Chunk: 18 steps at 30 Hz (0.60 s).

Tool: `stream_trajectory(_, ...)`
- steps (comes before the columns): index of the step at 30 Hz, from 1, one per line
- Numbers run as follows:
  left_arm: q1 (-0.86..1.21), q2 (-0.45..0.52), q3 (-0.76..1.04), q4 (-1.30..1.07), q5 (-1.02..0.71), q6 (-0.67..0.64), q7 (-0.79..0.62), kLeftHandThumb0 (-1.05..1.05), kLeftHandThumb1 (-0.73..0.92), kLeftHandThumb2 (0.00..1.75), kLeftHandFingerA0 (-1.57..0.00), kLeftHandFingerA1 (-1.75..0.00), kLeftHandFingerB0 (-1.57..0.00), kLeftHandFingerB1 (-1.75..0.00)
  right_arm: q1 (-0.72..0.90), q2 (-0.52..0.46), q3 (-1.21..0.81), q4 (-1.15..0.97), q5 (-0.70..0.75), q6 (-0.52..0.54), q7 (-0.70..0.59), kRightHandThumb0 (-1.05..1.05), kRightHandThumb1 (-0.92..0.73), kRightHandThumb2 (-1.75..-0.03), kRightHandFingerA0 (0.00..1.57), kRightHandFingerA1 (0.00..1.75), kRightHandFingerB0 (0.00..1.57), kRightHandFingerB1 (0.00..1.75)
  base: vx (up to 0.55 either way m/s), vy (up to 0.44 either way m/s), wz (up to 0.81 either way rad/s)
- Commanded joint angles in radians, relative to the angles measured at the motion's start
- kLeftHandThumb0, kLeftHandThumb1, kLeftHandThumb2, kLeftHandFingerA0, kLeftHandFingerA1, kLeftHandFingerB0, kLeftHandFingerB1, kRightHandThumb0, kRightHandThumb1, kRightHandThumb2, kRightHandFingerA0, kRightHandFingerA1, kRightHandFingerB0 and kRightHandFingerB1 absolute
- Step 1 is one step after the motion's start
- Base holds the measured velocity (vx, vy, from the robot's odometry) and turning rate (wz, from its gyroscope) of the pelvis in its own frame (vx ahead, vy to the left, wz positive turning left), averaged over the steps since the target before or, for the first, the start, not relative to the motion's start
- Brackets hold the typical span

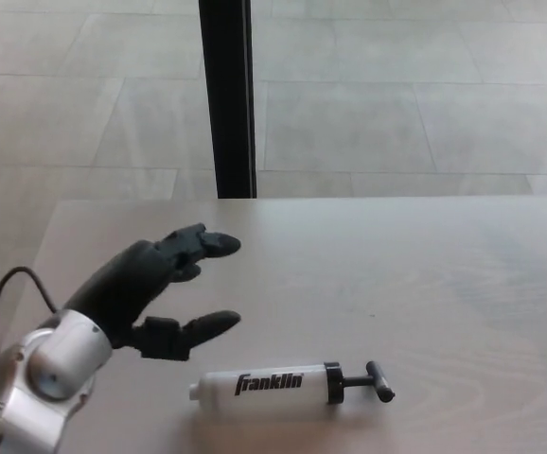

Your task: The robot uses its left hand to lift the air pump kept on the middle of the desk and use the right hand to pull out the handle

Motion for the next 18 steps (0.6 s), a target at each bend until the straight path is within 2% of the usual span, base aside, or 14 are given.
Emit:
stream_trajectory(1, -0.079, 0.000, -0.198, -0.011, 0.248, 0.245, -0.095, -0.82, 0.61, 0.97, -0.04, -0.48, -0.12, -0.47, 0.028, 0.010, 0.016, -0.095, -0.004, 0.136, -0.004, -0.84, -0.61, -1.00, 0.34, 0.57, 0.19, 0.44, 0.00, 0.000, 0.00)
stream_trajectory(2, -0.077, -0.011, -0.209, -0.004, 0.253, 0.242, -0.081, -0.40, 0.41, 1.02, -0.04, -0.54, 0.00, -0.48, 0.028, 0.011, 0.018, -0.102, -0.009, 0.145, -0.010, -0.80, -0.78, -0.64, 0.40, 0.46, 0.27, 0.31, 0.00, 0.000, 0.00)
stream_trajectory(4, -0.082, -0.034, -0.253, 0.023, 0.285, 0.235, -0.061, -0.41, 0.40, 1.02, -0.03, -0.54, 0.00, -0.48, 0.024, 0.014, 0.024, -0.119, -0.008, 0.156, -0.011, -0.78, -0.78, -0.64, 0.40, 0.47, 0.28, 0.32, 0.00, 0.000, 0.00)
stream_trajectory(5, -0.086, -0.039, -0.269, 0.028, 0.294, 0.241, -0.062, -0.83, 0.77, 0.65, -0.06, -0.44, -0.17, -0.39, 0.020, 0.016, 0.024, -0.119, -0.006, 0.159, -0.012, -0.74, -0.77, -0.63, 0.42, 0.47, 0.31, 0.33, 0.00, 0.000, 0.00)
stream_trajectory(6, -0.098, -0.059, -0.313, 0.047, 0.329, 0.246, -0.058, -0.41, 0.40, 1.02, -0.04, -0.55, 0.00, -0.49, 0.013, 0.024, 0.025, -0.122, -0.001, 0.164, -0.015, -0.78, -0.77, -0.63, 0.42, 0.48, 0.32, 0.34, 0.00, 0.000, 0.00)
stream_trajectory(11, -0.103, -0.073, -0.368, 0.054, 0.380, 0.256, -0.041, -0.41, 0.39, 1.03, -0.04, -0.56, 0.00, -0.49, 0.004, 0.036, 0.030, -0.132, -0.002, 0.174, -0.021, -0.75, -0.77, -0.63, 0.44, 0.49, 0.32, 0.34, 0.00, 0.000, 0.00)
stream_trajectory(12, -0.103, -0.074, -0.381, 0.053, 0.390, 0.262, -0.043, -0.86, 0.79, 0.65, -0.04, -0.49, -0.17, -0.41, 0.004, 0.037, 0.030, -0.134, -0.004, 0.177, -0.021, -0.76, -0.76, -0.63, 0.44, 0.48, 0.32, 0.34, 0.00, 0.000, 0.00)
stream_trajectory(13, -0.104, -0.074, -0.392, 0.059, 0.404, 0.260, -0.039, -0.41, 0.39, 1.03, -0.05, -0.56, 0.00, -0.50, 0.002, 0.041, 0.028, -0.136, -0.004, 0.177, -0.024, -0.73, -0.76, -0.63, 0.45, 0.49, 0.33, 0.35, 0.00, 0.000, 0.00)
stream_trajectory(14, -0.099, -0.074, -0.399, 0.059, 0.411, 0.262, -0.035, -0.86, 0.80, 0.64, -0.05, -0.50, -0.18, -0.41, 0.003, 0.042, 0.028, -0.138, -0.004, 0.180, -0.023, -0.73, -0.76, -0.63, 0.44, 0.49, 0.33, 0.35, 0.00, 0.000, 0.00)
stream_trajectory(17, -0.071, -0.079, -0.458, 0.074, 0.469, 0.288, -0.030, -0.85, 0.81, 0.64, -0.04, -0.44, -0.18, -0.38, 0.008, 0.050, 0.025, -0.150, -0.008, 0.179, -0.026, -0.74, -0.77, -0.63, 0.44, 0.50, 0.35, 0.35, 0.00, 0.000, 0.00)
stream_trajectory(18, -0.059, -0.084, -0.478, 0.084, 0.485, 0.294, -0.021, -0.89, 0.64, 1.02, -0.03, -0.42, -0.13, -0.49, 0.009, 0.052, 0.023, -0.151, -0.009, 0.178, -0.027, -0.73, -0.77, -0.63, 0.43, 0.50, 0.35, 0.36, 0.00, 0.000, 0.00)
